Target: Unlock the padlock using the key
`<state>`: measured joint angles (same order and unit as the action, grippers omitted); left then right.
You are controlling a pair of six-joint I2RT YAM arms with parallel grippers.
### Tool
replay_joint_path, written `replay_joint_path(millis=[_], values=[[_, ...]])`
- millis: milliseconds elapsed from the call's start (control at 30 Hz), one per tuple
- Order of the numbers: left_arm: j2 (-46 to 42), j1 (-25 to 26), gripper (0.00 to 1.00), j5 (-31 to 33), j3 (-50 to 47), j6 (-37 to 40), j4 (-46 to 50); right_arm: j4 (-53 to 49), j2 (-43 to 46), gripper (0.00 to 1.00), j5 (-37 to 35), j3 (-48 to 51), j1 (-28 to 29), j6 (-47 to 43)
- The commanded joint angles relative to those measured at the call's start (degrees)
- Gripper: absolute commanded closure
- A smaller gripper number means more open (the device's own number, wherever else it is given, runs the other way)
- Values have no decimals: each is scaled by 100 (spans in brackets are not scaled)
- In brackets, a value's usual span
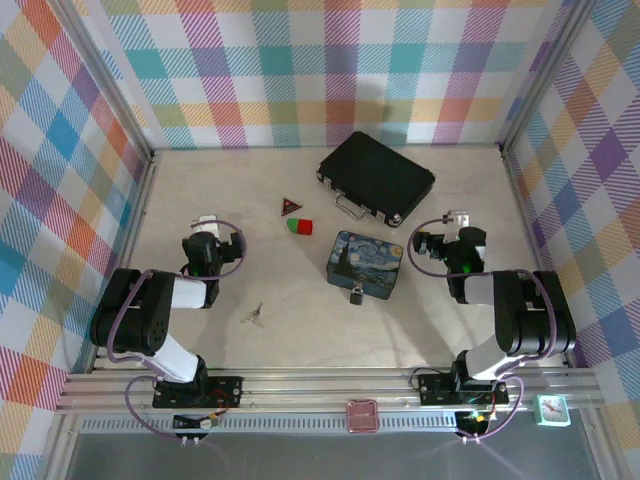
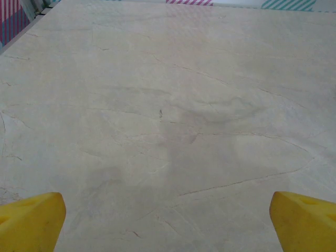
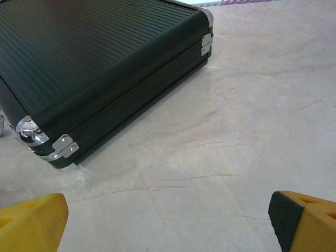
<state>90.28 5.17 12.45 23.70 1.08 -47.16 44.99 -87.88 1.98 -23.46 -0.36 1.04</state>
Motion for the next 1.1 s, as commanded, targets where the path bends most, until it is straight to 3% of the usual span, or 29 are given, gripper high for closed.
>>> replay_joint_path(millis=[0,833,933,1067], values=[[24,-16,0,-93,-32,-43,-250,193,-10,1,-24,-44,36,-42],[12,-14,0,-93,-49,-37,-279,171,11,1,-58,-43,36,-31],[-74,24,0,15,-23,-12,-176,-255,181,1,-164,-209,45,10],[-595,152,0,354,219,18,688,-1299,649,1,-575,-549,95,95]])
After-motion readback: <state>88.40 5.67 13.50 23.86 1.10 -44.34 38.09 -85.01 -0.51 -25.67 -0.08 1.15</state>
